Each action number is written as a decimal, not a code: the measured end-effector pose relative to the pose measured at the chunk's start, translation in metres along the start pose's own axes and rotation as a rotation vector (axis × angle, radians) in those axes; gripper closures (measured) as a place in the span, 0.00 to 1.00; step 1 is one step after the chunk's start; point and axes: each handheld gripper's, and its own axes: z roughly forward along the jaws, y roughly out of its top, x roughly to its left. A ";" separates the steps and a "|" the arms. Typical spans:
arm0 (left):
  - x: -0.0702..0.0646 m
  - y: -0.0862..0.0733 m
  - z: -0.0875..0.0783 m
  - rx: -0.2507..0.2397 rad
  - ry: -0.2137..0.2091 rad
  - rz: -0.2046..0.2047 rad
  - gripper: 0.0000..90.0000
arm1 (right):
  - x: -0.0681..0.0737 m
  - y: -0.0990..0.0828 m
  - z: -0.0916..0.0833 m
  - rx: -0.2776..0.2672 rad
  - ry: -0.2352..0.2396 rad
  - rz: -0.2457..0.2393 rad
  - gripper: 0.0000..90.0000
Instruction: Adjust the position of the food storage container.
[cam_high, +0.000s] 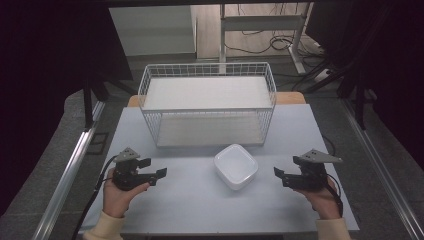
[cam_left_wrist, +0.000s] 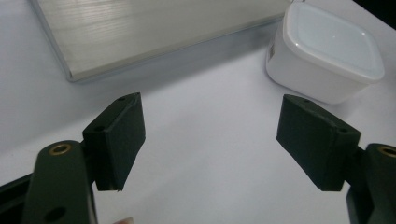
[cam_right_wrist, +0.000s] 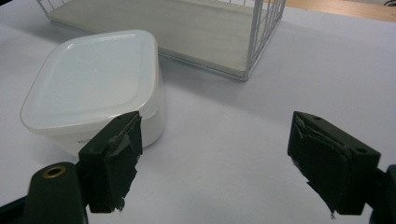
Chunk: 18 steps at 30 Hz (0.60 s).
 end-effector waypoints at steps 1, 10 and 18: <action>0.000 0.000 0.000 -0.002 -0.002 -0.003 0.26 | -0.001 0.000 -0.001 0.000 0.000 0.001 0.20; -0.001 -0.002 -0.005 -0.004 0.008 0.011 0.26 | 0.000 0.000 0.001 0.026 0.013 0.000 0.20; -0.002 0.003 -0.003 -0.016 -0.010 0.011 0.26 | 0.004 -0.004 0.001 0.070 0.016 0.016 0.21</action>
